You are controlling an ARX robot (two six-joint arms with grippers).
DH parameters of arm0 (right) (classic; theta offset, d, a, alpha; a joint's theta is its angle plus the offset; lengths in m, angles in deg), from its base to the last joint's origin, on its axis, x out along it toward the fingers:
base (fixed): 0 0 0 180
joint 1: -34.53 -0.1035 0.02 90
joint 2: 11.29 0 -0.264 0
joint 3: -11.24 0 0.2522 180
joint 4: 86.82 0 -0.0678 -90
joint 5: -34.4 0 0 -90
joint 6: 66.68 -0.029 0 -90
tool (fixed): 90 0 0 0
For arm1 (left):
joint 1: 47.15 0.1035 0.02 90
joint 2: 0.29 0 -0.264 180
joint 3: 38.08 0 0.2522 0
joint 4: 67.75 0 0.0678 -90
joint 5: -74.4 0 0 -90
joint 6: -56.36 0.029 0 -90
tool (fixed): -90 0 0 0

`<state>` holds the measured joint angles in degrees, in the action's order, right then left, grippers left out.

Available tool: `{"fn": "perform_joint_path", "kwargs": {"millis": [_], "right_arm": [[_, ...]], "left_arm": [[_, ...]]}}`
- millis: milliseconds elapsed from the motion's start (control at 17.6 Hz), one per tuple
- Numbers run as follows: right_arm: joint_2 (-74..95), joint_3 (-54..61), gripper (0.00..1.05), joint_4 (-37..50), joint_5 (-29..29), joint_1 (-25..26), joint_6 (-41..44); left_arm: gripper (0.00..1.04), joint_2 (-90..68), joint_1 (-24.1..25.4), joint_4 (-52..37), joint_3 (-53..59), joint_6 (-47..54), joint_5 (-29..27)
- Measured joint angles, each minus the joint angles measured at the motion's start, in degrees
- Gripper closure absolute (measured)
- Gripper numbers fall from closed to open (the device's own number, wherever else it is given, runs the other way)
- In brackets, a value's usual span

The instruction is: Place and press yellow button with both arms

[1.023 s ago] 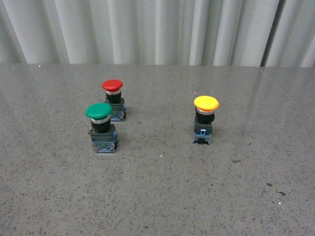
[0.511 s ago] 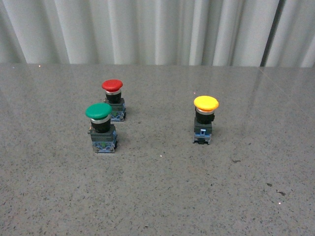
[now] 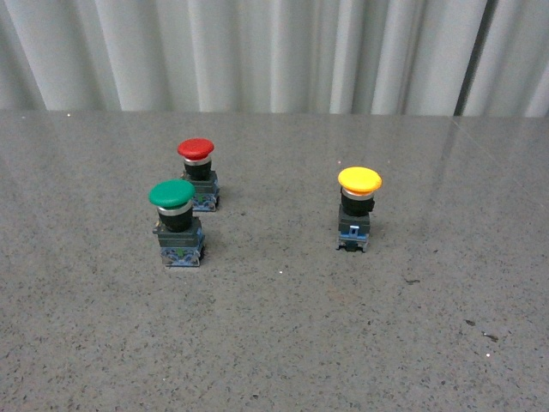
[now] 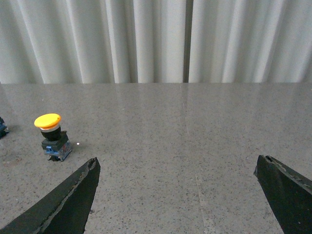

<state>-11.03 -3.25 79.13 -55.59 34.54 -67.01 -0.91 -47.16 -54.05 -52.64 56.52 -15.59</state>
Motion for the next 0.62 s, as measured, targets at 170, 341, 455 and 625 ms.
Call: {"fn": "perform_joint_path", "kwargs": {"millis": [170, 341, 455, 625], "right_arm": [[0.0, 0.0, 0.07, 0.0, 0.0, 0.0, 0.0], [0.0, 0.0, 0.07, 0.0, 0.0, 0.0, 0.0], [0.0, 0.0, 0.07, 0.0, 0.0, 0.0, 0.0], [0.0, 0.0, 0.07, 0.0, 0.0, 0.0, 0.0]], "left_arm": [[1.03, 0.0, 0.0, 0.3, 0.0, 0.0, 0.0], [0.90, 0.0, 0.0, 0.2, 0.0, 0.0, 0.0], [0.70, 0.0, 0.0, 0.2, 0.0, 0.0, 0.0], [0.47, 0.0, 0.0, 0.2, 0.0, 0.0, 0.0]]}}
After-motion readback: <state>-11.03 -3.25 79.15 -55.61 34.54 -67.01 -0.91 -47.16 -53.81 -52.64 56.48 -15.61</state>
